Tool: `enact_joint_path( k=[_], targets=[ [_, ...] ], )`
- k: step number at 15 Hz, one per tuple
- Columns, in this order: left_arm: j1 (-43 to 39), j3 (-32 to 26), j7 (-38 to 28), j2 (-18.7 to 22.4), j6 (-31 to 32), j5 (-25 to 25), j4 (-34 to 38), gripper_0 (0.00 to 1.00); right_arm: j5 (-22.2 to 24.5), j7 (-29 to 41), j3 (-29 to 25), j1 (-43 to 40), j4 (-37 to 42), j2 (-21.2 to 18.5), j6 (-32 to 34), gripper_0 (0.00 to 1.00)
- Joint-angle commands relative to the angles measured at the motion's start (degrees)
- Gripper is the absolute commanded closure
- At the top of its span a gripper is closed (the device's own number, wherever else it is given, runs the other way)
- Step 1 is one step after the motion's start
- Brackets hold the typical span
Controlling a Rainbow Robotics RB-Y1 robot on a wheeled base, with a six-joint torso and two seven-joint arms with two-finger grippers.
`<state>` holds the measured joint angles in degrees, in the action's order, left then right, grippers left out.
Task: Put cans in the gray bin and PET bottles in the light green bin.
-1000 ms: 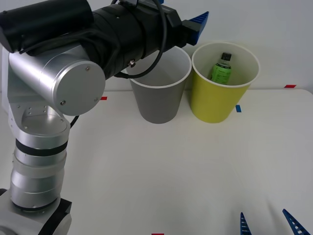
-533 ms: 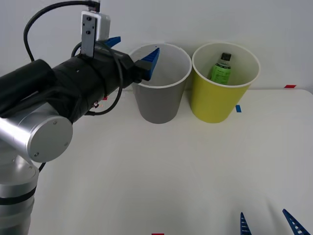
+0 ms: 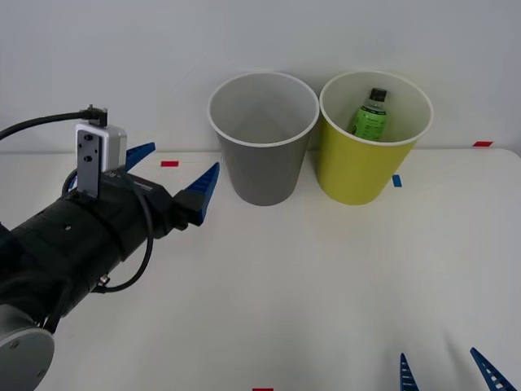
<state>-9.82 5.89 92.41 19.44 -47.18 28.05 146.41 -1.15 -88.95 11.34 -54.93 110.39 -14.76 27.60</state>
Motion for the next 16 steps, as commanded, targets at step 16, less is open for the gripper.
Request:
enact_joint_path(
  k=[16],
  targets=[
    [-23.75, 16.26, 0.22, 5.09, 54.65, -12.23, -23.1, 0.0, 0.01, 0.0, 0.0, 0.0, 0.0, 0.0, 0.0, 0.0]
  ],
)
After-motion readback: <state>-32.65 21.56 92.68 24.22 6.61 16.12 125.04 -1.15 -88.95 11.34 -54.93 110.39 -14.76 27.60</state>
